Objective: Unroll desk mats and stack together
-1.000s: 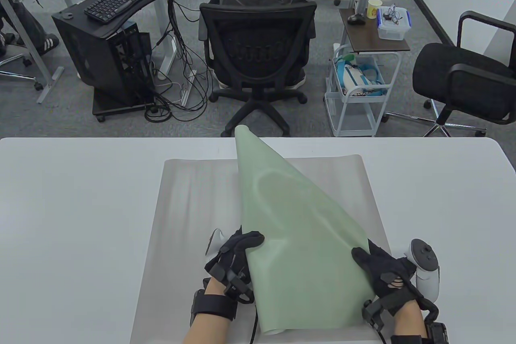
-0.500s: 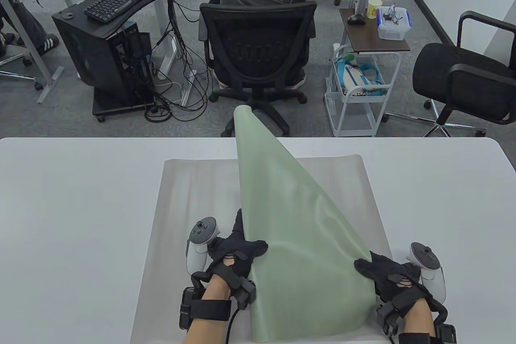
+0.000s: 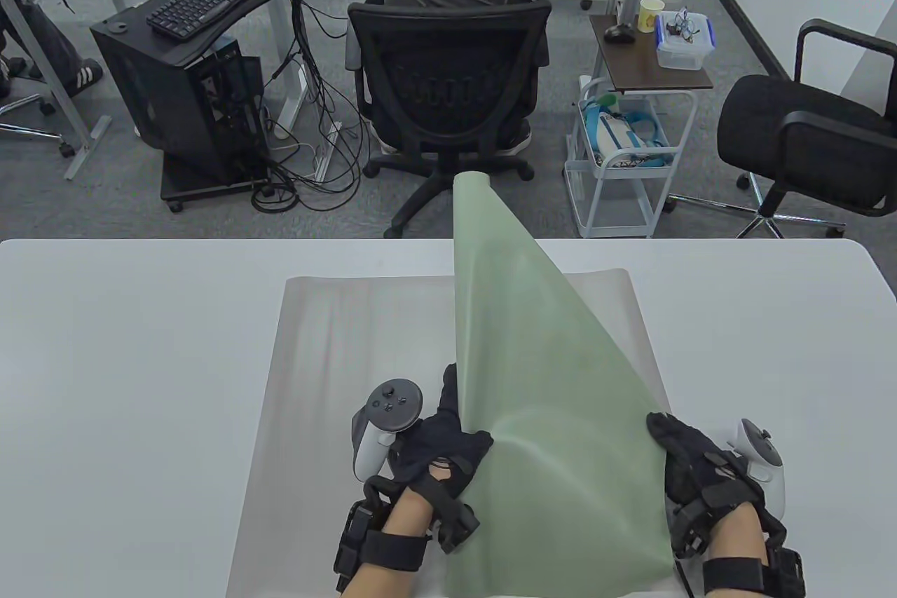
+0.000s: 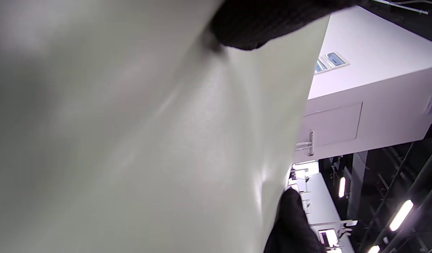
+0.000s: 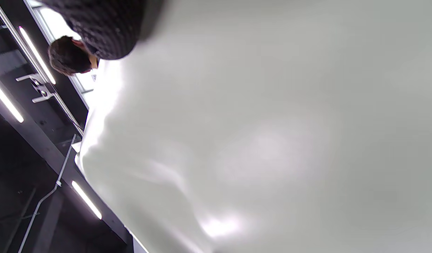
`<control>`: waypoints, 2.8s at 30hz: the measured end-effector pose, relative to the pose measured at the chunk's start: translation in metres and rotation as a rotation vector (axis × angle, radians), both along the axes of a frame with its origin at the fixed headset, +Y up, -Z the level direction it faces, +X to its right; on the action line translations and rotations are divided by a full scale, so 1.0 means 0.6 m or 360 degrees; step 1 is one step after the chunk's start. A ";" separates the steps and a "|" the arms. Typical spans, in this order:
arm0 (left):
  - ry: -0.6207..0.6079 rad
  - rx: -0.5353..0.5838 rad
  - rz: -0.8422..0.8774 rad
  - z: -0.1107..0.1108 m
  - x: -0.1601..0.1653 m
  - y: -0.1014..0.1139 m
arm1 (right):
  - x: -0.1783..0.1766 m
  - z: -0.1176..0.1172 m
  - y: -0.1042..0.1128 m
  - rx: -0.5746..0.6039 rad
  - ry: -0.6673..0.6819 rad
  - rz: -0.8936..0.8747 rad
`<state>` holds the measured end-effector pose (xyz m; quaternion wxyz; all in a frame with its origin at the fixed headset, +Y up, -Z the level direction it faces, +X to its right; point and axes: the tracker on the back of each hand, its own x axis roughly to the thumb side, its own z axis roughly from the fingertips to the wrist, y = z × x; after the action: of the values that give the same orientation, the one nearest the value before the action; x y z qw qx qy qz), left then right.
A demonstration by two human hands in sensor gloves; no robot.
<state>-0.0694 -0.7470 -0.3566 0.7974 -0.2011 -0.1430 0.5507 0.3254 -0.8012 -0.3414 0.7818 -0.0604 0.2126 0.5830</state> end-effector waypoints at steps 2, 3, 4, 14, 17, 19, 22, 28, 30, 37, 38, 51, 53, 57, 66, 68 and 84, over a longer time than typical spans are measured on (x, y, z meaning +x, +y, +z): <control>0.0004 0.0043 -0.0064 0.004 0.007 0.006 | 0.012 -0.014 0.016 0.0022 -0.0062 0.0057; 0.0006 0.0057 -0.0083 0.005 0.010 0.008 | 0.017 -0.020 0.027 0.0039 -0.0095 0.0085; 0.0012 0.0069 -0.0104 0.007 0.012 0.010 | 0.024 -0.030 0.043 0.0067 -0.0142 0.0126; 0.0079 0.0038 -0.0191 0.006 0.022 0.006 | 0.041 -0.116 0.228 0.0362 -0.0571 0.0515; 0.0087 0.0017 -0.0193 0.003 0.021 0.003 | 0.033 -0.137 0.268 0.0516 -0.0637 0.0533; 0.0103 0.0007 -0.0179 0.001 0.021 0.001 | 0.026 -0.151 0.290 0.0638 -0.0611 0.0569; 0.0117 -0.0019 -0.0186 -0.003 0.021 -0.003 | 0.015 -0.166 0.310 0.0729 -0.0631 0.0709; 0.0121 -0.0074 -0.0158 -0.013 0.020 -0.012 | -0.021 -0.197 0.330 0.0837 -0.0438 0.1069; 0.0144 -0.0092 -0.0173 -0.015 0.018 -0.014 | -0.038 -0.207 0.325 0.0865 -0.0360 0.1428; 0.0147 -0.0274 -0.0060 -0.023 0.031 -0.039 | -0.099 -0.252 0.245 0.0646 0.0142 0.2705; 0.0145 -0.0306 -0.0044 -0.024 0.034 -0.043 | -0.105 -0.257 0.231 0.0611 0.0188 0.2788; 0.0173 -0.0543 -0.0043 -0.042 0.049 -0.084 | -0.127 -0.123 0.098 -0.0052 0.0603 0.1873; 0.0169 -0.0554 -0.0070 -0.046 0.055 -0.084 | -0.132 -0.070 0.093 0.0042 0.0744 0.2014; 0.0160 -0.0569 -0.0120 -0.050 0.072 -0.078 | -0.133 0.005 0.083 0.0129 0.0807 0.2242; 0.0149 -0.0626 -0.0178 -0.043 0.116 -0.080 | -0.109 0.028 0.017 0.0095 0.0506 0.2394; 0.0157 -0.0637 -0.0149 -0.039 0.119 -0.082 | -0.103 0.029 -0.004 -0.0055 0.0684 0.2342; 0.0167 -0.0732 0.0201 -0.028 0.090 -0.097 | -0.087 0.026 -0.018 -0.0113 0.0702 0.2246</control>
<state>-0.0157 -0.8052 -0.3736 0.7010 -0.3391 0.0153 0.6272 0.2733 -0.8119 -0.3258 0.1578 -0.0894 0.2943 0.9383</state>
